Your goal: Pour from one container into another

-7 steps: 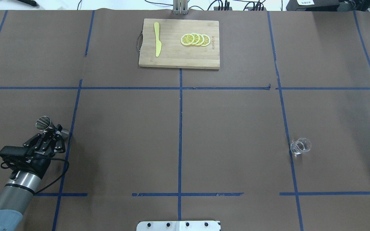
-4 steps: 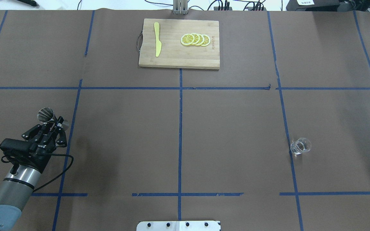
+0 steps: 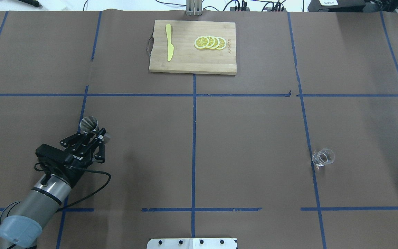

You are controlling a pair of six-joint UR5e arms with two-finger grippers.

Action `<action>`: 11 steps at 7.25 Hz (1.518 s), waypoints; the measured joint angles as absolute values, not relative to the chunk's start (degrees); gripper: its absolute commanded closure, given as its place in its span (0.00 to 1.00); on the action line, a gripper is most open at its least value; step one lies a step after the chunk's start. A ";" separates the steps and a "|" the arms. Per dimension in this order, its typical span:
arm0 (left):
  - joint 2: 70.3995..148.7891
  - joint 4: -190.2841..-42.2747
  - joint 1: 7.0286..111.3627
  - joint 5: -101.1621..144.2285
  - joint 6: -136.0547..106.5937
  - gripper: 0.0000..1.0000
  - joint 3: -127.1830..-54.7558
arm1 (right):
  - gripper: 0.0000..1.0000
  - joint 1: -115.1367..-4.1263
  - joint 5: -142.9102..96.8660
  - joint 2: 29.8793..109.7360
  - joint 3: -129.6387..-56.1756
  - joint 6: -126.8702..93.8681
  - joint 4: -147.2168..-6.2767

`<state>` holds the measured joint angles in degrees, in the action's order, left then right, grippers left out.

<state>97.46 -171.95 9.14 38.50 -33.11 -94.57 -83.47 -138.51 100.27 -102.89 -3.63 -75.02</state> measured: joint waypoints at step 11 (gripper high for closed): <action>119.15 -171.64 13.56 60.77 -23.61 1.00 -82.13 | 0.02 -46.35 -111.18 105.82 -113.30 -57.39 -34.49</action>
<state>119.15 -171.64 13.56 60.77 -23.61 -82.13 -46.35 -111.18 105.82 -113.30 -57.39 -34.49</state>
